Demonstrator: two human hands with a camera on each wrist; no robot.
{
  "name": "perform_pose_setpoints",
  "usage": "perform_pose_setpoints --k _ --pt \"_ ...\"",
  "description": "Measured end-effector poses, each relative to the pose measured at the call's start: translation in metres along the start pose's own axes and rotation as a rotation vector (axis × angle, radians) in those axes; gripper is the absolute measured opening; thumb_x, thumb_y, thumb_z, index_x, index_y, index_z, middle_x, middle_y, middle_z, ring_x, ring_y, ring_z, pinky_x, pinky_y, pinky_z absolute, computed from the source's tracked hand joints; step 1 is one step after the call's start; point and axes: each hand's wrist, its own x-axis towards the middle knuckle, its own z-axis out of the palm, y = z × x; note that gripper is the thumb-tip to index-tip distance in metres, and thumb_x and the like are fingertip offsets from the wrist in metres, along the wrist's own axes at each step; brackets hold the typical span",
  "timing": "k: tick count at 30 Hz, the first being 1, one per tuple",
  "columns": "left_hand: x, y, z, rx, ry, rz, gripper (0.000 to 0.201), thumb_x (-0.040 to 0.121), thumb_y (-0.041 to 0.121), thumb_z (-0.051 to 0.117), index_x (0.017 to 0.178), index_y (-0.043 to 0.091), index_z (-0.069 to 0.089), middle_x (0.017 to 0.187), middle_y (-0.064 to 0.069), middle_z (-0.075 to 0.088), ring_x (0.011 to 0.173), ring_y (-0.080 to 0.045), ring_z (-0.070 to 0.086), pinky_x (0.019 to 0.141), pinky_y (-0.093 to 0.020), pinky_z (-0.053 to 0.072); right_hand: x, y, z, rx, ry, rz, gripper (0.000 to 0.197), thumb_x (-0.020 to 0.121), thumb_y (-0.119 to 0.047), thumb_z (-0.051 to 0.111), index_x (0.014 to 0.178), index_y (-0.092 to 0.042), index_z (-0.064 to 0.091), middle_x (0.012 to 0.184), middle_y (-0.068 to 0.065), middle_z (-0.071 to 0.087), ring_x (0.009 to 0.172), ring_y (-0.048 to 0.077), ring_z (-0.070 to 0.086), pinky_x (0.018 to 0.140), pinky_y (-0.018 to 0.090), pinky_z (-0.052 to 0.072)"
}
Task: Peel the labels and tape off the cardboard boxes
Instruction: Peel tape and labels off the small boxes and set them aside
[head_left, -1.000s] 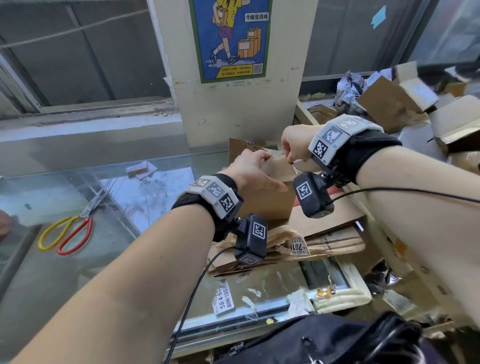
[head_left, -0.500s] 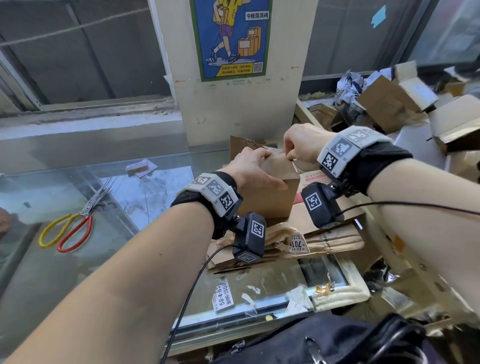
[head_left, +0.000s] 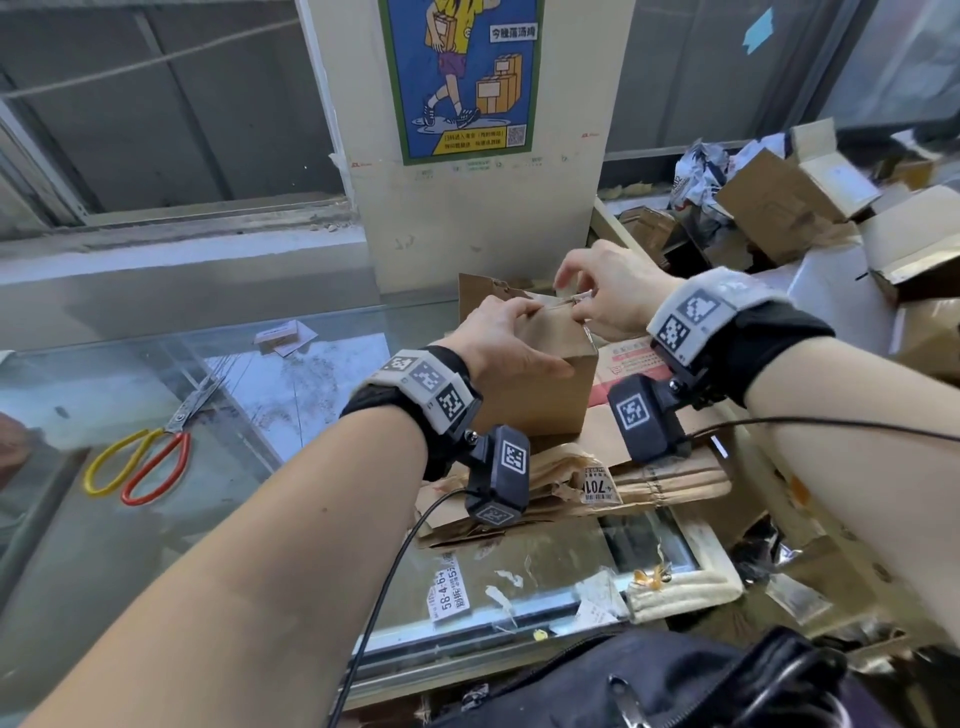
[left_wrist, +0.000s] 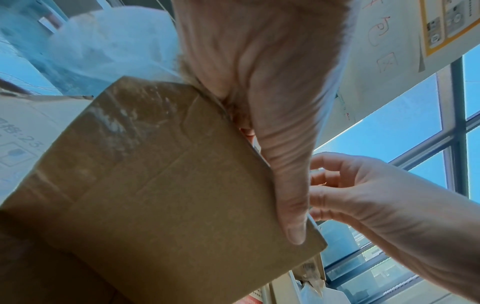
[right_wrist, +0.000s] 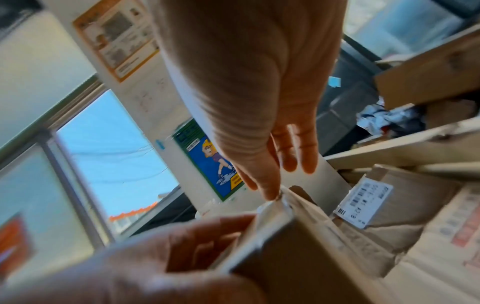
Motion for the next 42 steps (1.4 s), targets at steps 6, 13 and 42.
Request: perform_pose_setpoints --k 6,13,42 --pt "0.003 0.001 -0.001 -0.025 -0.014 0.011 0.090 0.067 0.048 0.083 0.143 0.032 0.038 0.130 0.000 0.036 0.114 -0.018 0.040 0.091 -0.031 0.043 -0.013 -0.007 0.017 -0.216 0.147 -0.092 0.023 0.095 -0.008 0.046 0.101 -0.009 0.069 0.111 0.011 0.050 0.108 0.028 0.049 0.084 0.033 0.039" --pt "0.003 0.001 0.001 -0.015 -0.004 0.013 0.094 0.066 0.048 0.083 0.146 0.030 0.037 0.131 0.000 0.036 0.117 -0.016 0.038 0.095 -0.030 0.039 -0.007 -0.011 0.010 -0.205 0.094 -0.030 0.019 0.088 -0.001 0.050 0.099 -0.007 0.064 0.113 0.012 0.055 0.105 0.031 0.054 0.085 0.036 0.042" --pt "0.003 0.003 0.001 0.005 0.062 -0.022 0.097 0.066 0.051 0.082 0.148 0.028 0.034 0.141 -0.003 0.038 0.129 -0.021 0.041 0.106 -0.034 0.039 -0.018 -0.026 0.008 -0.213 0.152 -0.104 0.027 0.093 -0.008 0.048 0.114 -0.010 0.065 0.111 0.015 0.064 0.104 0.030 0.059 0.084 0.034 0.045"
